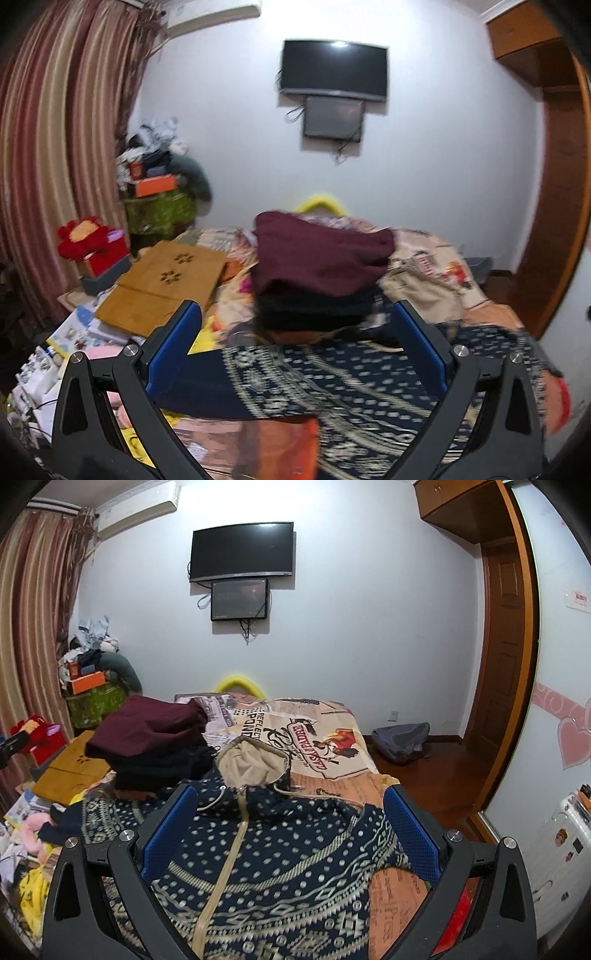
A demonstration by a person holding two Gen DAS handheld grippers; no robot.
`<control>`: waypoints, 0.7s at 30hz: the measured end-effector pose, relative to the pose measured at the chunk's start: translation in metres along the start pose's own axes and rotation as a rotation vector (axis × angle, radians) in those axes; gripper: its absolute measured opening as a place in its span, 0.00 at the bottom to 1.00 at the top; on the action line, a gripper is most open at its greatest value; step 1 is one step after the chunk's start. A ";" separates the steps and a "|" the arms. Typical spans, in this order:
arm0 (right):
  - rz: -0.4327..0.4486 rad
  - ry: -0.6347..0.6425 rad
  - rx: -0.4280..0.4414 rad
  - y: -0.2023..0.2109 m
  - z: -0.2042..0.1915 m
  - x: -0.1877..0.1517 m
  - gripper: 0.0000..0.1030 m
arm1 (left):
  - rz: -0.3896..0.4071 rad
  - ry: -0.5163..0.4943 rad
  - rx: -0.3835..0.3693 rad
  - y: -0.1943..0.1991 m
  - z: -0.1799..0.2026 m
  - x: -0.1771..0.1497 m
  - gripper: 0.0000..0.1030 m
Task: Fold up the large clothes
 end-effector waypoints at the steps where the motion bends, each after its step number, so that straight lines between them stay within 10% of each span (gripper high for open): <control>1: -0.008 0.003 -0.005 -0.008 0.000 0.002 0.97 | -0.017 0.012 0.010 -0.009 -0.009 -0.001 1.00; 21: -0.336 -0.009 0.022 -0.137 -0.002 -0.022 0.97 | -0.582 0.714 0.016 -0.180 -0.200 -0.143 0.86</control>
Point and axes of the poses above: each gripper's, at about its wrist camera, not at the fingertips, and y roughly against the way its jaws point, z to its right, x to its top, the point moved 1 cm from there along -y, roughly the way its jaws point, and after that the axes turned 4 degrees about -z, right-handed, at the moved point
